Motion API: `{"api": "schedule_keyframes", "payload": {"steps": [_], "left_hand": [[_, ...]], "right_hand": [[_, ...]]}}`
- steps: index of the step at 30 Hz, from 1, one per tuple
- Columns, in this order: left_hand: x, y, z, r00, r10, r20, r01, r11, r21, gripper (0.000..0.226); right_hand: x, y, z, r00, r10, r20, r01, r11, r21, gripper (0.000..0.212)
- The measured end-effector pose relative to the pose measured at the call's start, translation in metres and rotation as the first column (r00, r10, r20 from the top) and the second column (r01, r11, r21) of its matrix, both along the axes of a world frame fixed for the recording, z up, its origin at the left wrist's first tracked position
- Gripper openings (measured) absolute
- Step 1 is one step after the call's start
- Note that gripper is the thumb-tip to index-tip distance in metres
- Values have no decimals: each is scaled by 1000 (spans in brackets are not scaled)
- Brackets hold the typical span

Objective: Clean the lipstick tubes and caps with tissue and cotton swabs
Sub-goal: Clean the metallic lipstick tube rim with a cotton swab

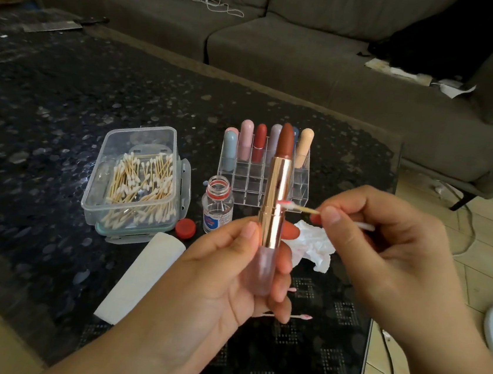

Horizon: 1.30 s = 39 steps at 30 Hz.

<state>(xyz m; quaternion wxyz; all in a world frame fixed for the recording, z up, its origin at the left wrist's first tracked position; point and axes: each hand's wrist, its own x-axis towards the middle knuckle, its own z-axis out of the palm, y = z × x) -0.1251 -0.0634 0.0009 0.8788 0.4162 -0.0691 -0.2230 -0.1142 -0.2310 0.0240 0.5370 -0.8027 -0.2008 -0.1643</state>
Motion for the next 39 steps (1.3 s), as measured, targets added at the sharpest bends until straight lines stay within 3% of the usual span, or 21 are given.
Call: {"api": "schedule_keyframes", "payload": {"steps": [9, 12, 15, 18, 28, 35, 39], "left_hand": [[5, 6, -2, 984, -177, -25, 167, 962, -216, 30], [3, 3, -1, 992, -118, -42, 113, 989, -99, 33], [1, -1, 1, 998, -64, 2, 64, 998, 0, 29], [1, 0, 2, 999, -33, 1, 33, 999, 33, 27], [-3, 0, 4, 998, 52, 22, -53, 997, 64, 25], [-4, -3, 5, 985, 123, 125, -146, 969, 199, 25], [3, -2, 2, 989, 118, 85, -129, 983, 133, 17]], "right_hand": [[0, 0, 2, 1000, 17, 23, -16, 1000, -19, 14], [-2, 0, 3, 998, 66, 17, -66, 998, -10, 14], [-1, -1, 2, 999, 17, 32, -16, 999, -32, 14], [-2, 0, 1, 997, 68, 21, -68, 998, -9, 13], [-2, 2, 1, 999, 16, 39, -13, 997, -81, 17], [-2, 6, 1, 998, -11, 63, 20, 990, -141, 15], [-3, 7, 1, 997, -30, 77, 41, 988, -148, 14]]}}
